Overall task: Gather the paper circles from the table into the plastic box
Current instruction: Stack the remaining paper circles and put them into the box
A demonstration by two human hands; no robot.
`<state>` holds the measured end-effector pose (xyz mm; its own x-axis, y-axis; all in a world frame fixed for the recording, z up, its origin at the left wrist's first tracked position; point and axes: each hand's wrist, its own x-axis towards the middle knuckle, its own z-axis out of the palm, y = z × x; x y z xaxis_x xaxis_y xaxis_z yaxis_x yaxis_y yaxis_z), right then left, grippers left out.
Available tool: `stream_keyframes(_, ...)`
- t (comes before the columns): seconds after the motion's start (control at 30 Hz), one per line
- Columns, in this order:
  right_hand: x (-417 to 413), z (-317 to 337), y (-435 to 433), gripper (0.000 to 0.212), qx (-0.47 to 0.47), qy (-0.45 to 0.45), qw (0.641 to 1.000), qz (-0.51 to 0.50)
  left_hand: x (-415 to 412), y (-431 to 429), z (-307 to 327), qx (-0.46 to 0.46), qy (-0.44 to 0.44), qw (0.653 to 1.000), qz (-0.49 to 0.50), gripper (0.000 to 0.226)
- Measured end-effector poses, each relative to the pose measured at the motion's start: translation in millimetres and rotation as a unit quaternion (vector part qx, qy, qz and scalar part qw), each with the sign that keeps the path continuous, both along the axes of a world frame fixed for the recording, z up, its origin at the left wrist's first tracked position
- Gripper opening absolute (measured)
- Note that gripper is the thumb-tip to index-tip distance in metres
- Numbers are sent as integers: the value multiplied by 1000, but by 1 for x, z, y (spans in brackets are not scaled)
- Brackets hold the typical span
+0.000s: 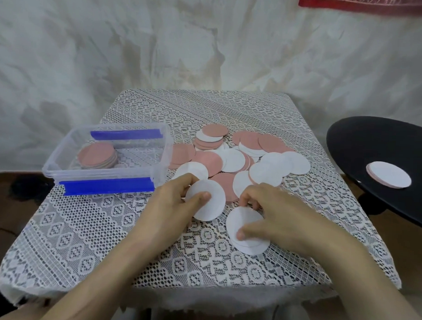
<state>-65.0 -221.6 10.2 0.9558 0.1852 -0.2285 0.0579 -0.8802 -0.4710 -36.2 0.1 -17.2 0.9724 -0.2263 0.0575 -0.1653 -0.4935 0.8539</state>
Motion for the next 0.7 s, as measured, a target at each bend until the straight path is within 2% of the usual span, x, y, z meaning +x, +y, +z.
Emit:
stream_keyframes(0.2, 13, -5, -2, 28, 43, -61, 996, -38, 1, -1, 2, 22, -8, 1000, -10, 8)
stream_keyframes(0.47, 25, -17, -10, 14, 181, -131, 971, -90, 0, -2, 4, 10, 14, 1000, 0, 20)
stream_keyframes(0.6, 22, -12, -7, 19, 321, -78, 938, -109, -2, -2, 6, 5, 22, 1000, 2, 28)
stream_keyframes(0.7, 17, -16, 3, 14, 315, -56, 944, -82, -6, -3, 8, -39, 46, 998, -10, 30)
